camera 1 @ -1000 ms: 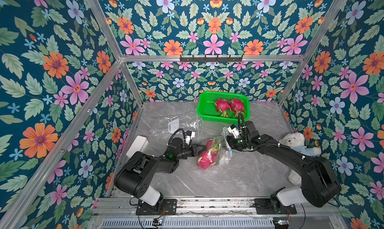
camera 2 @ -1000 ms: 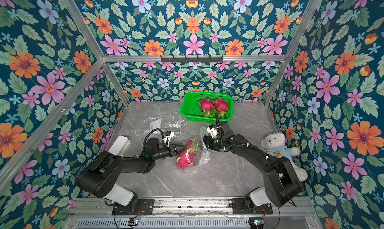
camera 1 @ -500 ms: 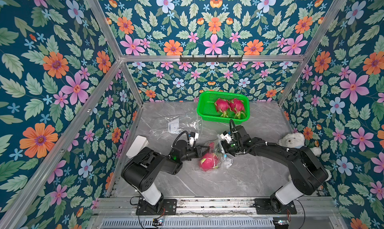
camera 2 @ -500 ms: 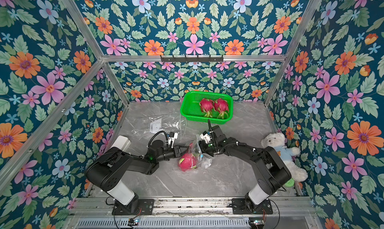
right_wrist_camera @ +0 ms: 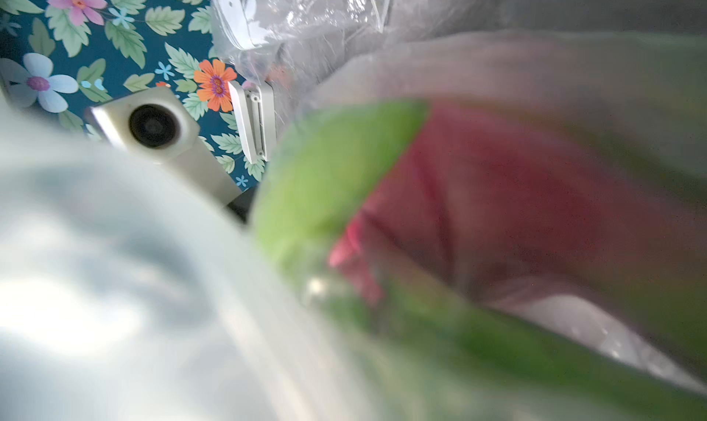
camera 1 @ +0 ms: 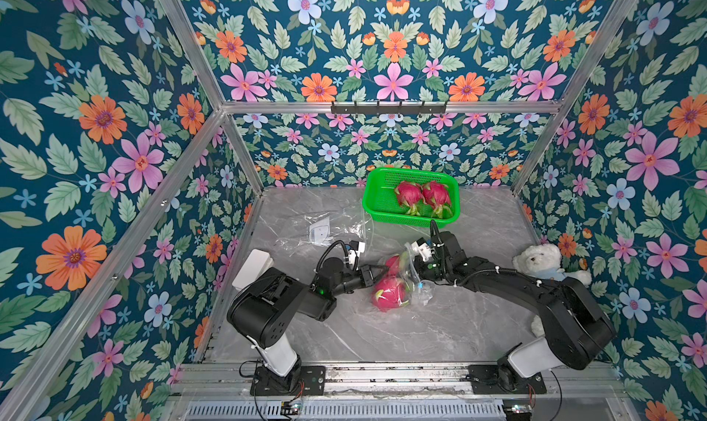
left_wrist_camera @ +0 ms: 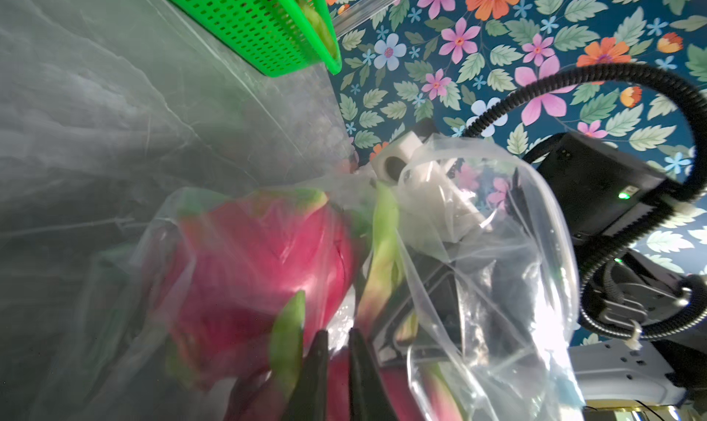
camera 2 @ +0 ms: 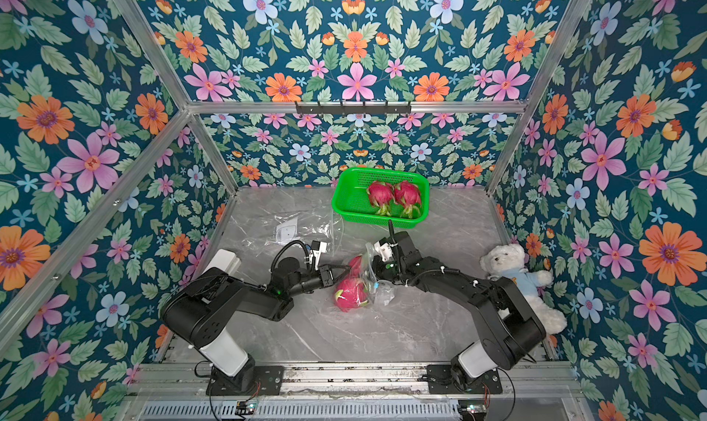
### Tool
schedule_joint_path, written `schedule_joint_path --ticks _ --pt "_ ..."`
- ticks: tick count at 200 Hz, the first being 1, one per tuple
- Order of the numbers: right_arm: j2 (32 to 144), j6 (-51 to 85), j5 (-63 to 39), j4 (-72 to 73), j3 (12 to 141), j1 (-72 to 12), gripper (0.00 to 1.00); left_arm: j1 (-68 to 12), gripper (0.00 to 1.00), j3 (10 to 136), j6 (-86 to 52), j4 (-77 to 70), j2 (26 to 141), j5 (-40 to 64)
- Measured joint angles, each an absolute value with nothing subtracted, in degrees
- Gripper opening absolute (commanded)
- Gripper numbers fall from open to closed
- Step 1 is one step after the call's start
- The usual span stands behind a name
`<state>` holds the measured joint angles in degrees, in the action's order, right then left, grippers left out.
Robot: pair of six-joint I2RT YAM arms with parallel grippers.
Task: Open the zip-top bag and take out the dragon fruit
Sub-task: Pick up the dragon fruit from the zipper food storage bag.
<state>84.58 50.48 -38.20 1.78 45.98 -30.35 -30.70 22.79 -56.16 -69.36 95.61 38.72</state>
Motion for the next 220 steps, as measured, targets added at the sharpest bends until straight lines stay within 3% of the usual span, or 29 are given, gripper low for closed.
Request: schedule_joint_path --ticks 29,86,92,138,155,175,190,200,220 --pt "78.43 46.00 -38.65 1.69 45.89 -27.55 0.00 -26.15 0.63 24.32 -56.14 -67.75 92.64 38.89" --pt "71.26 25.93 -38.89 1.50 43.88 -25.65 0.00 -25.50 0.91 30.70 -59.90 -74.48 96.68 44.84" --pt "70.63 23.94 -38.81 1.54 43.35 -25.65 0.00 -25.50 0.99 30.98 -61.25 -76.40 97.82 45.21" --pt "68.62 15.31 -38.22 3.92 40.84 -25.54 0.00 -26.06 0.98 32.08 -70.39 -86.89 106.21 48.05" --pt "68.84 14.57 -38.28 4.62 40.51 -25.54 0.00 -27.00 0.89 32.67 -71.37 -88.14 106.96 48.45" --pt "69.58 14.41 -38.44 5.76 40.34 -25.54 0.00 -27.79 0.61 33.65 -71.88 -89.23 107.92 49.56" --pt "70.43 14.44 -38.37 6.15 40.51 -25.54 0.00 -27.79 0.35 34.44 -72.12 -89.25 108.73 49.60" --pt "71.24 14.46 -38.33 6.17 40.77 -25.47 0.00 -27.79 0.01 34.98 -72.36 -89.36 109.19 49.98" --pt "73.06 15.05 -38.44 6.37 41.32 -24.88 0.00 -27.83 0.00 35.42 -72.49 -89.60 109.86 50.65"
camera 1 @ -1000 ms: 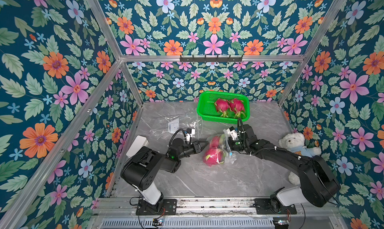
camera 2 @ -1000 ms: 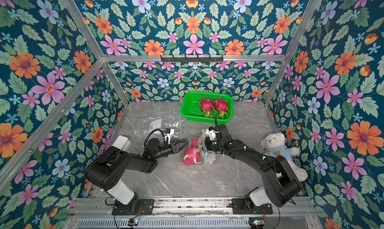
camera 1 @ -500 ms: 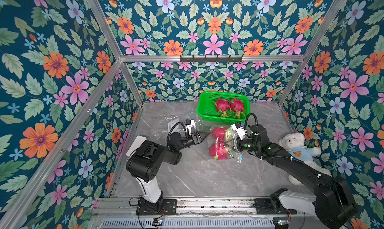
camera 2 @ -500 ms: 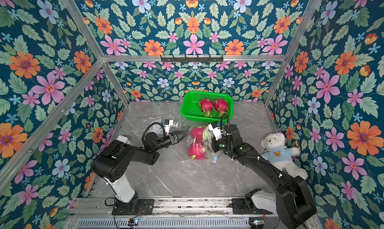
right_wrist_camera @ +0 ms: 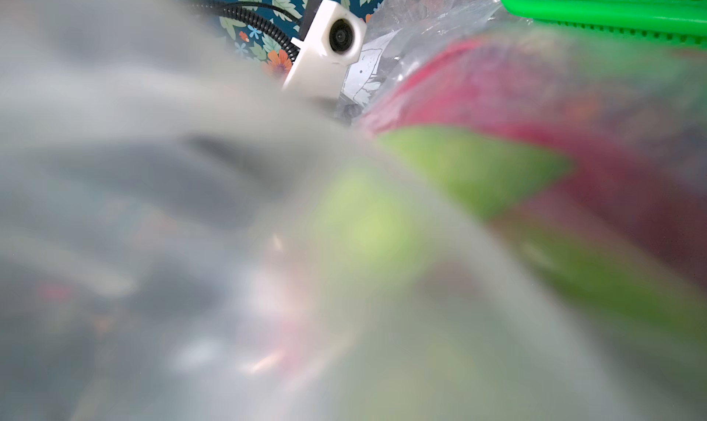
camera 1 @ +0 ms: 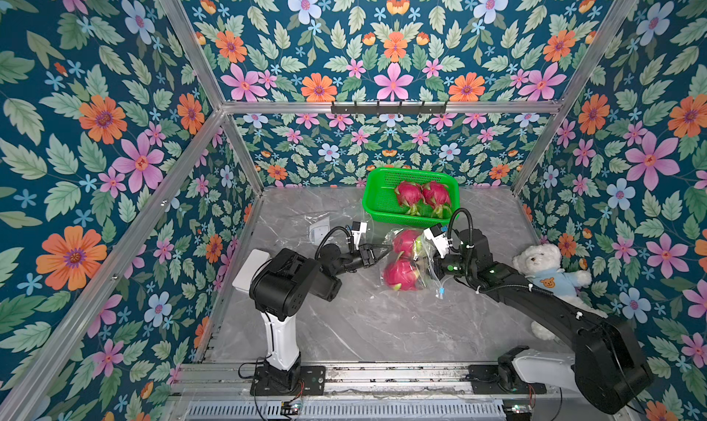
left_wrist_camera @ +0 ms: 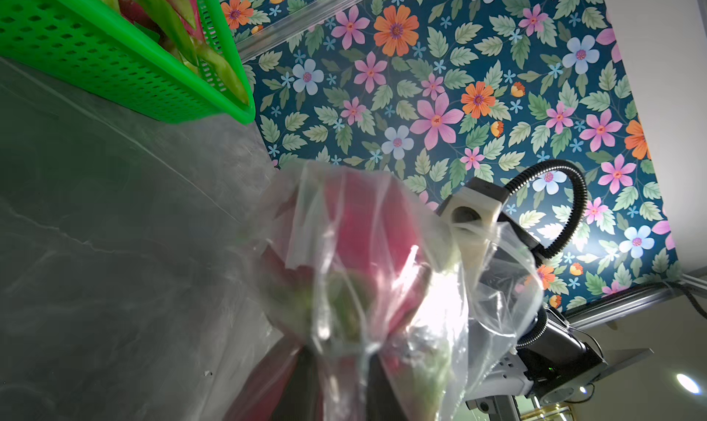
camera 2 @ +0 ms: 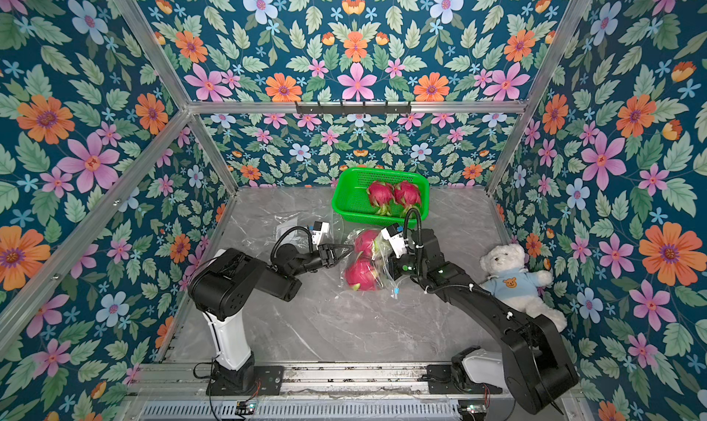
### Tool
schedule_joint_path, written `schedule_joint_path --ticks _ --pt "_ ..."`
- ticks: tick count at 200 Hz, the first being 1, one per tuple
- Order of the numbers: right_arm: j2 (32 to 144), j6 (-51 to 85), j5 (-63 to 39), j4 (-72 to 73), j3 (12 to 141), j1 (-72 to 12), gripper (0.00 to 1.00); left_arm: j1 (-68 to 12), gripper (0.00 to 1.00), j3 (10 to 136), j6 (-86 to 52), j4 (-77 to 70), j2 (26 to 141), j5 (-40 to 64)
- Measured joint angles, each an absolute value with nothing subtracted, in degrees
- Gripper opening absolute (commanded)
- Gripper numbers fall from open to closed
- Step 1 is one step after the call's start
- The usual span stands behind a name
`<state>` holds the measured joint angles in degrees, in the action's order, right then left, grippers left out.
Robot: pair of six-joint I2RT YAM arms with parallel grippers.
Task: Open the zip-top bag and take out the dragon fruit
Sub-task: Pick up the dragon fruit from the zipper food storage bag.
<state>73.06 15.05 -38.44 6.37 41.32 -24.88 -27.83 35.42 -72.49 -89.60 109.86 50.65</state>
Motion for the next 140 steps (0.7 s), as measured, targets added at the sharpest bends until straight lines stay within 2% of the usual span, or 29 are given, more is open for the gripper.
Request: schedule_joint_path --ticks 63,140 --pt "77.30 19.99 -40.07 6.00 40.69 -22.15 0.00 -24.73 0.00 34.11 -67.77 -86.48 113.01 50.59" --pt "73.36 24.16 -37.30 -1.19 38.61 -17.63 0.00 -23.35 0.00 33.52 -55.35 -68.73 109.45 47.40"
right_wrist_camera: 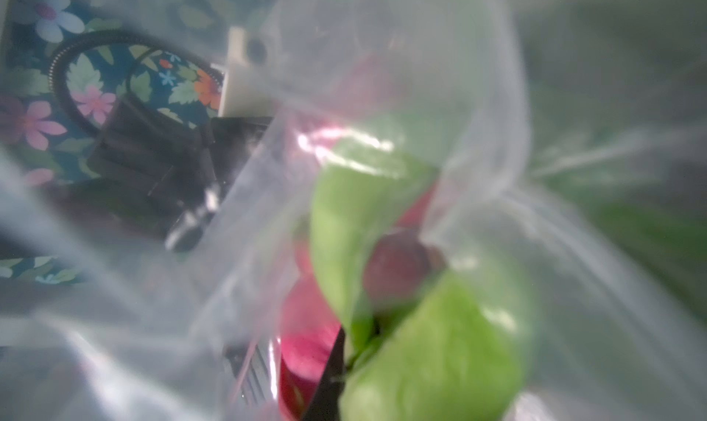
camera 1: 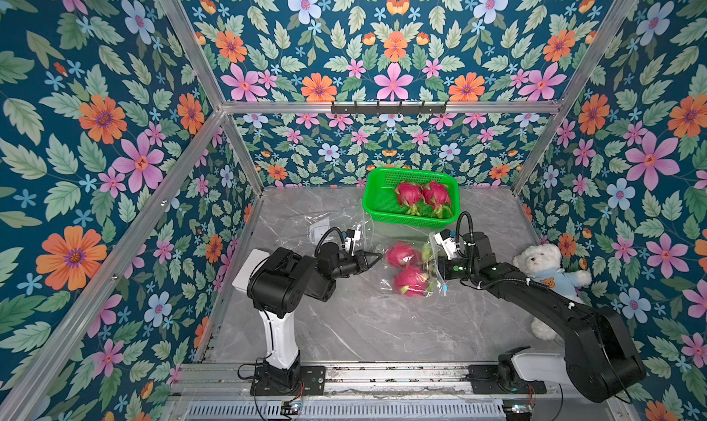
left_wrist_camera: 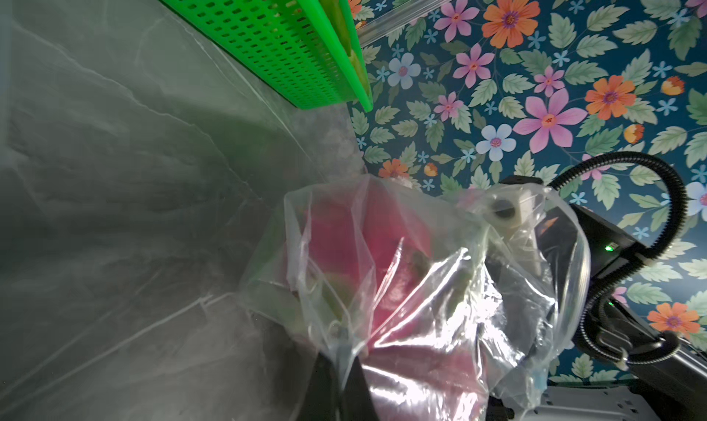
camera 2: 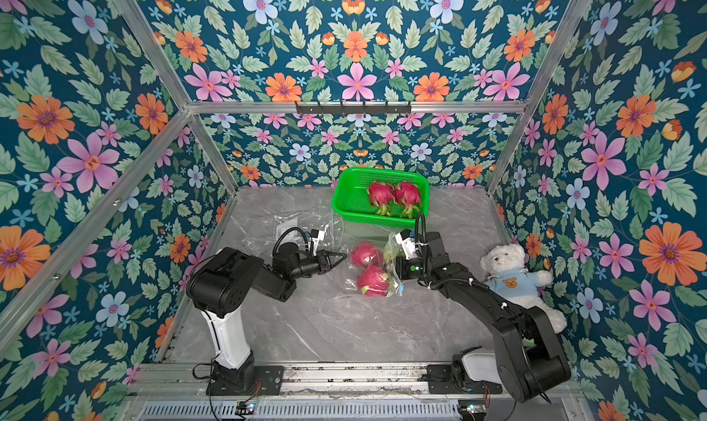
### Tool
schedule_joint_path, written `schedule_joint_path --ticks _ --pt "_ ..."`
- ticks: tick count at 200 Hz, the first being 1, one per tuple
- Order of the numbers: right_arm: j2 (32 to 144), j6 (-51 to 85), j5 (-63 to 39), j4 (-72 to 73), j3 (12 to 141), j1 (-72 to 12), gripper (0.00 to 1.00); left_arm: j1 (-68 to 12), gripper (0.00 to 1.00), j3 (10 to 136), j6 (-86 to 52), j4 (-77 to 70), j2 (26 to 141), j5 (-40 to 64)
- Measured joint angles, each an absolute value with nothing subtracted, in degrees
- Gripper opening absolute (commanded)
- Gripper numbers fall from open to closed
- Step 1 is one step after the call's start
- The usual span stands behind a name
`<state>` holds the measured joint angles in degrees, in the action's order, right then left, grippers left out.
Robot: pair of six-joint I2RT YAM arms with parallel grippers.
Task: Open the zip-top bag and take out the dragon fruit
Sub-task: Pick up the dragon fruit from the zipper food storage bag.
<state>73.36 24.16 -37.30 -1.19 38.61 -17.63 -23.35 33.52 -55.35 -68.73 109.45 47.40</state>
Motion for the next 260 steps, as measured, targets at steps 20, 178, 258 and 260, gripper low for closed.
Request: schedule_joint_path --ticks 20,178,258,260 --pt "69.54 25.50 -36.05 -2.31 37.67 -14.55 0.00 -23.27 0.00 33.69 -52.73 -64.60 108.29 47.22" --pt "60.60 36.18 -27.16 -3.97 38.85 -4.97 0.00 -22.87 0.00 35.09 -43.44 -51.00 104.07 46.61" --pt "54.06 37.45 -13.32 -2.74 32.86 -4.93 0.00 -22.83 0.00 35.73 -42.02 -48.97 103.79 46.63" --pt "54.02 37.45 -13.10 -2.74 32.82 -4.93 0.00 -22.83 0.00 35.77 -41.95 -48.93 103.77 46.63"
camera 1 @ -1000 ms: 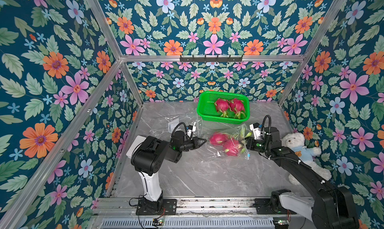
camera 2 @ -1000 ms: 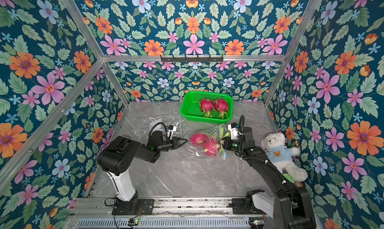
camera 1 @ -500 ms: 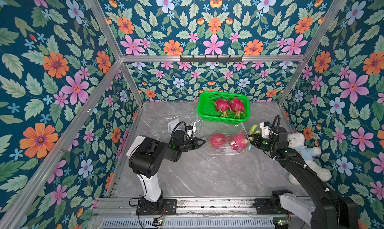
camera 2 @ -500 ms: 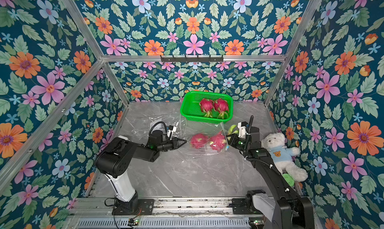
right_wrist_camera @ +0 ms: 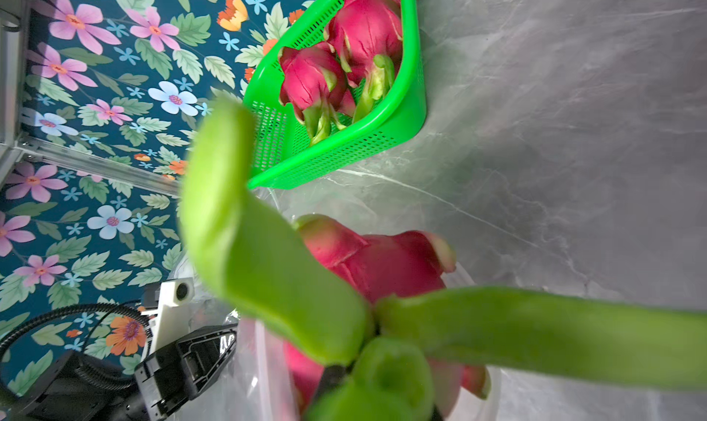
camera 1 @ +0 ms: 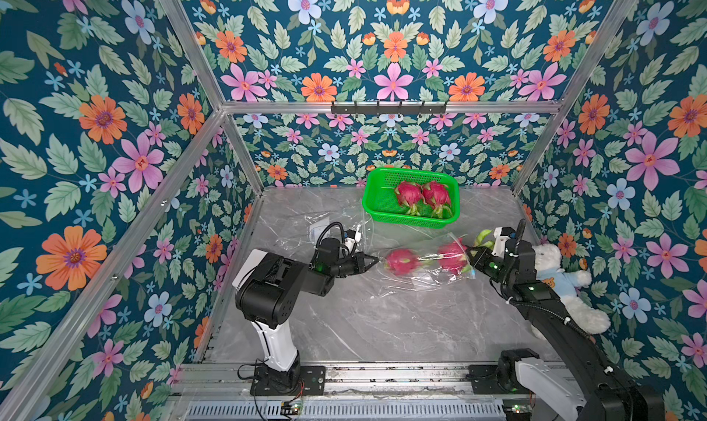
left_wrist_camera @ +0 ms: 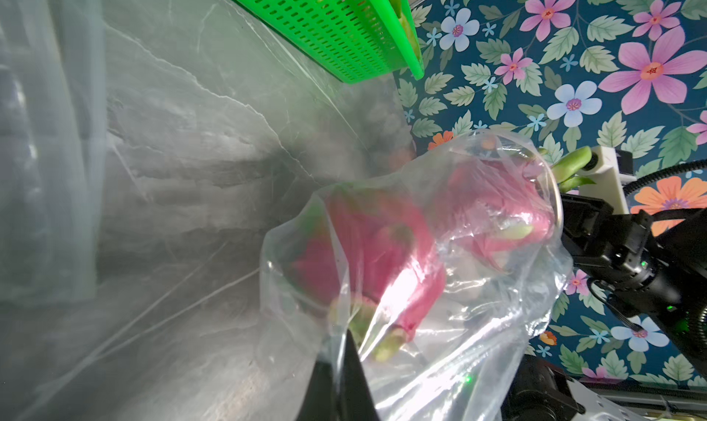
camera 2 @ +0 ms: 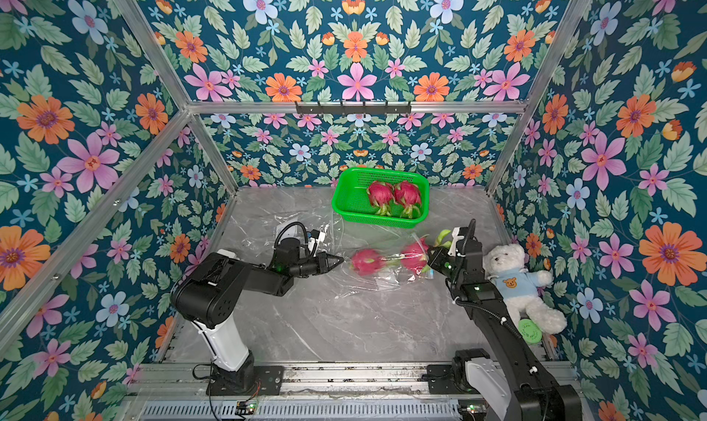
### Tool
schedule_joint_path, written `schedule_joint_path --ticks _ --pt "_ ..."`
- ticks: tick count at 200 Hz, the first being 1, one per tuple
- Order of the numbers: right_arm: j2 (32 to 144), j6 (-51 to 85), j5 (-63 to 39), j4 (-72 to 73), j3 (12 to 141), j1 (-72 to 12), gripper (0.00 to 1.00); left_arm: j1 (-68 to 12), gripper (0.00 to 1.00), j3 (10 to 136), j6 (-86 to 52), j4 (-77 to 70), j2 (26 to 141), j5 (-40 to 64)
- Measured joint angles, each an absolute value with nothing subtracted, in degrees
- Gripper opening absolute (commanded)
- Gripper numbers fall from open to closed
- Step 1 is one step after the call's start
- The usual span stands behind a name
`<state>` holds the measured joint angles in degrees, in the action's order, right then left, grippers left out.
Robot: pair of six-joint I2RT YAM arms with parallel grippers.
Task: Open the zip-top bag and take out the dragon fruit
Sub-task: Pick up the dragon fruit from the zipper food storage bag, then place the dragon fruit in the basket.
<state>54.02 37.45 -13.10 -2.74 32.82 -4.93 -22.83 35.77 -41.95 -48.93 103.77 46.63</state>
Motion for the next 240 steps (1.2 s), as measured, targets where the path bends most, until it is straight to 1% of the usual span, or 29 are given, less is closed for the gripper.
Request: schedule_joint_path --ticks 67,99,136,184,206,240 --pt "50.19 34.41 -0.36 -2.31 30.85 -4.91 0.00 -22.81 0.00 36.75 -40.07 -45.41 102.50 46.59" --pt "51.51 34.46 2.11 -0.84 30.89 -4.91 0.00 -22.79 0.00 37.17 -39.38 -43.88 102.35 46.61" --pt "51.92 31.90 5.43 -1.06 34.63 -4.43 0.00 -22.74 0.00 37.52 -38.06 -41.71 101.43 46.61" --pt "55.42 22.17 10.70 -1.06 42.22 -3.97 0.00 -22.72 0.00 38.50 -37.12 -40.23 101.25 46.70" --pt "58.06 19.16 10.37 -0.62 45.60 -3.95 0.00 -22.68 0.00 38.68 -36.84 -39.38 100.88 46.83" --pt "66.17 18.81 2.94 0.69 53.65 -4.60 0.00 -22.68 0.00 39.05 -35.86 -38.98 100.71 46.85"
